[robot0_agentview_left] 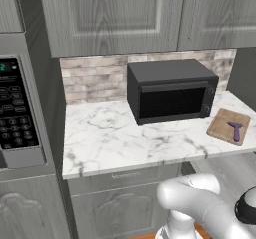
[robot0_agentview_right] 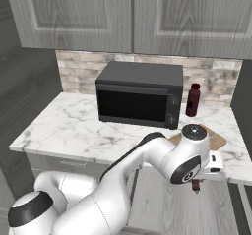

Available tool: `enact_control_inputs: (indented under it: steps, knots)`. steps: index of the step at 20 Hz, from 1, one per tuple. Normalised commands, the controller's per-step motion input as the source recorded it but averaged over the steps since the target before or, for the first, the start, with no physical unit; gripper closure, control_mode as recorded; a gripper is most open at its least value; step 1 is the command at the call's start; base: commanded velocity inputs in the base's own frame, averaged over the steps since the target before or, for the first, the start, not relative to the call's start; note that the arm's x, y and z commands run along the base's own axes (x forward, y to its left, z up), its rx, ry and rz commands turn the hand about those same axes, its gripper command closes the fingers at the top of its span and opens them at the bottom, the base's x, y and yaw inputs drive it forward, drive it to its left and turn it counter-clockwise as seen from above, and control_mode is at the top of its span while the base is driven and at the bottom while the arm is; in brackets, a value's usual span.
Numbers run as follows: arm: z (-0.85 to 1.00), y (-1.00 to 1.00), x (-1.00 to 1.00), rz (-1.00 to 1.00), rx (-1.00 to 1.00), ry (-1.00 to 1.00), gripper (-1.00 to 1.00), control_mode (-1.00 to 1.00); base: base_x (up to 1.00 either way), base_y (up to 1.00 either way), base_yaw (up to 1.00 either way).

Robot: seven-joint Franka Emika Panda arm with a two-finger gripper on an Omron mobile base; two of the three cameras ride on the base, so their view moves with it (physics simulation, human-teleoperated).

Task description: Open the drawer on the right and place the cutting tools on the cutting board.

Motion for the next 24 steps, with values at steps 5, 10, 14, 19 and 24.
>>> enact_control_inputs:
  steps: [5, 10, 14, 19, 24]
  knots:
    - [0.77, 0.11, 0.28, -0.19, 0.02, 0.00, 1.00, -1.00, 0.00, 0.00, 0.00]
    - [0.03, 0.12, 0.15, -0.35, 0.20, 0.00, 1.00, -1.00, 0.00, 0.00, 0.00]
    - [0.00, 0.38, 0.00, -0.41, 0.32, -0.08, 1.00, -1.00, 0.00, 0.00, 0.00]
    - [-0.03, 0.34, 0.00, -0.37, 0.38, -0.17, 1.00, -1.00, 0.00, 0.00, 0.00]
    - [-0.03, 0.50, 0.21, -0.34, 0.16, -0.23, 1.00, -1.00, 0.00, 0.00, 0.00]
